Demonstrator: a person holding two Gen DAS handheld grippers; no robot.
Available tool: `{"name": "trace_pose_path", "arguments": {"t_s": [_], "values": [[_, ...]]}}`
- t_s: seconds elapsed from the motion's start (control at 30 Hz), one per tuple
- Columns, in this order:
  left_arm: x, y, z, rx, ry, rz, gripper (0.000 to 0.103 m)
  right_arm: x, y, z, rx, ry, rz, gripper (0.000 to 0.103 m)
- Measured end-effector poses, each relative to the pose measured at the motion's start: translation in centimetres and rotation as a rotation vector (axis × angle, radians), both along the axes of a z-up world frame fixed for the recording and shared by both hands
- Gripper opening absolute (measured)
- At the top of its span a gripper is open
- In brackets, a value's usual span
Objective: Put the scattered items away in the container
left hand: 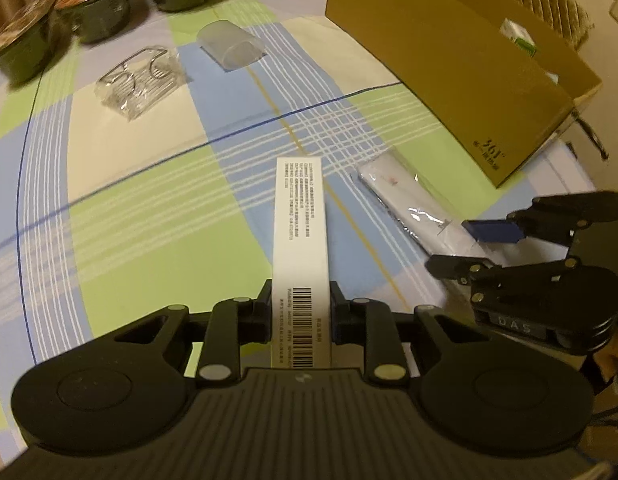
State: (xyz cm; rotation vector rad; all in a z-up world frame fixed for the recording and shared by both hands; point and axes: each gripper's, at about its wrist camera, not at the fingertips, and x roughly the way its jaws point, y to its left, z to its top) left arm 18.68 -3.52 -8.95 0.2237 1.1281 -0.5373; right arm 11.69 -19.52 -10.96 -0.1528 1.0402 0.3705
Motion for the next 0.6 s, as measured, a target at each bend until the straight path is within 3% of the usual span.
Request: {"name": "trace_pose_path", "arguments": {"t_s": [0.6], "values": [[-6.1, -1.9, 3.7, -0.070, -0.040, 0.033, 0.020, -4.7, -3.2, 5.6, 0.045, -0.061, -0.024, 0.041]]}}
